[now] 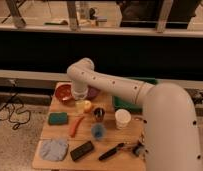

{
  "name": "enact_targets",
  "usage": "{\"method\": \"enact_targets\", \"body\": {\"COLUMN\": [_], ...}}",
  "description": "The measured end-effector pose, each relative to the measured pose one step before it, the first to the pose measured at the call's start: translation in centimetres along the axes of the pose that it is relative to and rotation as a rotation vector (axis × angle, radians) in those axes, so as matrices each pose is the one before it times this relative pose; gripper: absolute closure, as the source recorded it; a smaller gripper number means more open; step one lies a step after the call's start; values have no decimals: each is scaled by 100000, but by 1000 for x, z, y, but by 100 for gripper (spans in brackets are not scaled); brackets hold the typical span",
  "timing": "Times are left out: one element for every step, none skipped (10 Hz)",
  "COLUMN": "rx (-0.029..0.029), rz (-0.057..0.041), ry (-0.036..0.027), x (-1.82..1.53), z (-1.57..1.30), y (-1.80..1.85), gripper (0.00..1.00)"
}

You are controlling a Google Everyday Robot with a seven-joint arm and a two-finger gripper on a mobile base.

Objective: Place apple in tray

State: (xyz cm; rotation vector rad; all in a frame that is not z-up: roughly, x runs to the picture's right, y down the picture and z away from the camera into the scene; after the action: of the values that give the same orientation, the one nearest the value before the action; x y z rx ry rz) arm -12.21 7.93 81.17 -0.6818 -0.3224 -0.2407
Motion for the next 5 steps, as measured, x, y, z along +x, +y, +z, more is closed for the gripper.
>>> {"method": "enact_targets", "body": {"rx": [-286,-502,-488,-908,-907], "rz": [1536,1178,490,248,77], "ry": [-1284,-1876,-892,-629,-229], "x": [323,150,36,-114,-128], "z": [109,229,263,291,302], "y": [-30,-208,-161,-159,-112], "gripper": [20,20,20,20,20]}}
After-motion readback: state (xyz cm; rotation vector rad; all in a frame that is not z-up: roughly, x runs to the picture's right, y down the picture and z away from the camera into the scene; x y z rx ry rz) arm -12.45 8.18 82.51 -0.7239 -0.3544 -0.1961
